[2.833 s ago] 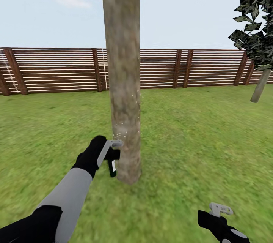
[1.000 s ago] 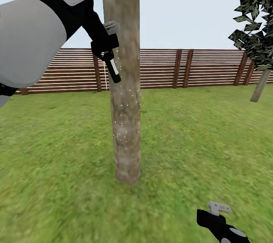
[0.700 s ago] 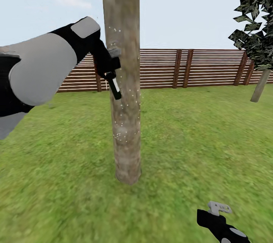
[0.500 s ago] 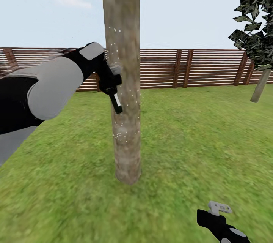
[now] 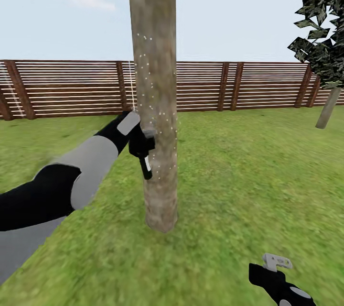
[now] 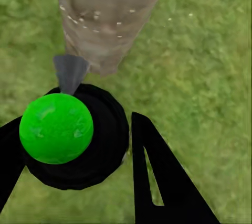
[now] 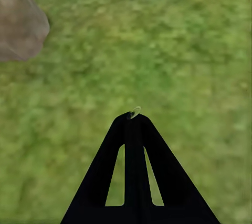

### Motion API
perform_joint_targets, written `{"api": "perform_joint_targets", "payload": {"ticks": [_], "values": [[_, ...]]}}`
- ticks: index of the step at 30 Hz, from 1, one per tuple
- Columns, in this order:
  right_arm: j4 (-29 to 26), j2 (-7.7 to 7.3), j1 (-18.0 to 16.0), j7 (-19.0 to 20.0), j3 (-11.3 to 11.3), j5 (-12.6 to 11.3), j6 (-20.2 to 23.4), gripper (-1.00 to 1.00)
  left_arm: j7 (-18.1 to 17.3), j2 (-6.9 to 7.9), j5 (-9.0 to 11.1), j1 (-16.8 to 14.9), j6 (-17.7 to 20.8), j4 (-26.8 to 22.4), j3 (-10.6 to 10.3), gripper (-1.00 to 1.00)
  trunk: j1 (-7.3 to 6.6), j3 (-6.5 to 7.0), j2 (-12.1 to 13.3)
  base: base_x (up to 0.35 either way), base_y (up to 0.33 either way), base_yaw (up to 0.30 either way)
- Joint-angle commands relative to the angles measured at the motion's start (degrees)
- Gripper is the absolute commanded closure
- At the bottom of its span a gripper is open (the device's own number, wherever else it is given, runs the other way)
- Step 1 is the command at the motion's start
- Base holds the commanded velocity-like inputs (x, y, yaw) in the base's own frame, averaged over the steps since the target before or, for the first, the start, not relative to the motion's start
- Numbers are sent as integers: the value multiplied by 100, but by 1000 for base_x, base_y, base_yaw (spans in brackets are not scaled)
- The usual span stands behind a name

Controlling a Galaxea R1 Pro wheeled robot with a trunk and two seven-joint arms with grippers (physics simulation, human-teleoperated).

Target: In the garden, pick up the pesticide atomizer on the floor and spray pesticide onto both trees until each tree trunk is fully covered.

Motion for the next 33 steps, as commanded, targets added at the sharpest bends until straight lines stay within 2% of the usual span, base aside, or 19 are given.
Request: {"api": "perform_joint_targets", "payload": {"ticks": [1, 3, 4, 7, 9, 13, 14, 16, 21, 33], "values": [[-9, -7, -5, -58, 13, -53, 6, 100, 43, 0, 52, 180, 14, -205, -137, 100, -1, -5, -4, 0, 0, 0], [-11, -8, -5, -58, 11, -53, 6, 100, 43, 0, 52, 529, 14, -544, -269, 100, -1, -5, -4, 0, 0, 0], [-15, -9, -5, -58, 10, -53, 6, 100, 45, 0, 52, 840, 14, -786, -420, 100, -1, -5, -4, 0, 0, 0], [-15, -15, -5, -58, 9, -68, 1, 100, 58, 0, 56, 1359, 14, -1168, -823, 100, -1, -5, -4, 0, 0, 0], [-11, -17, 28, -58, 5, -82, -3, 100, 66, 0, 59, 1726, 14, -1475, -974, 100, -1, -5, -4, 0, 0, 0], [-9, -23, 157, -50, -2, -87, -45, 100, -19, 25, 66, 2351, 14, -1851, -1049, 100, -1, -5, -4, 0, 0, 0], [-14, -22, 216, -42, -6, -85, -59, 100, -107, 106, 64, 2697, 14, -2124, -1064, 100, -1, -5, -4, 0, 0, 0], [-17, -21, 262, -35, -9, -81, -68, 100, -153, 178, 62, 3036, 14, -2429, -1074, 100, -1, -5, -4, 0, 0, 0], [-18, -23, 300, -32, -23, -80, -72, 100, -174, 307, 61, 3321, 14, -2629, -1084, 100, -1, -5, -4, 0, 0, -10], [-22, -24, 303, -23, -16, -88, -73, 100, -184, 316, 68, 3488, -2, -2643, -1077, 100, -1, -5, -4, 0, 20, -183]]}}
